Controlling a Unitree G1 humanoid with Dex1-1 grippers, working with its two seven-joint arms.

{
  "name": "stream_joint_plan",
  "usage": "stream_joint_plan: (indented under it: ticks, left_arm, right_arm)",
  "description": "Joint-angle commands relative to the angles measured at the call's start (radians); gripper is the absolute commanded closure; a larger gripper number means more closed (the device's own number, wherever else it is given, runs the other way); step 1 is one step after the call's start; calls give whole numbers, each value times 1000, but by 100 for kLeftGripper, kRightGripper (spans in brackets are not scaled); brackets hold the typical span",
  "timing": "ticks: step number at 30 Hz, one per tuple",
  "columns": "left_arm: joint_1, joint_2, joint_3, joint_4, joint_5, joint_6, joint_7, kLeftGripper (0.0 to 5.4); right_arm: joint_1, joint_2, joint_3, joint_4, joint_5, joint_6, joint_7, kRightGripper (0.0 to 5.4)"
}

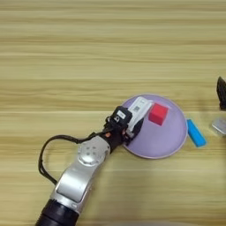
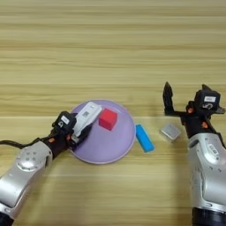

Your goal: Move the objects on the table

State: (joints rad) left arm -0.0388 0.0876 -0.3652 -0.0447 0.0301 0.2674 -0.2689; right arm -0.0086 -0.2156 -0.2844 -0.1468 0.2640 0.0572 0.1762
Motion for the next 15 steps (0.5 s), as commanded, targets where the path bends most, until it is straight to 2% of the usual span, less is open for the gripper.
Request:
stream_joint_plan:
  ticks: [1, 9, 15]
  left_arm:
    - [-6, -10, -2, 24, 10, 1, -1, 255]
    - [-7, -10, -3, 22, 17, 3, 3, 255]
    - [-8, -9, -3, 28, 24, 3, 7, 196]
  right_arm:
    - [8, 6, 3, -16, 3, 13, -9, 0]
    - [9, 4, 4, -18, 5, 14, -11, 0]
    - [10, 5, 5, -14, 4, 11, -11, 0]
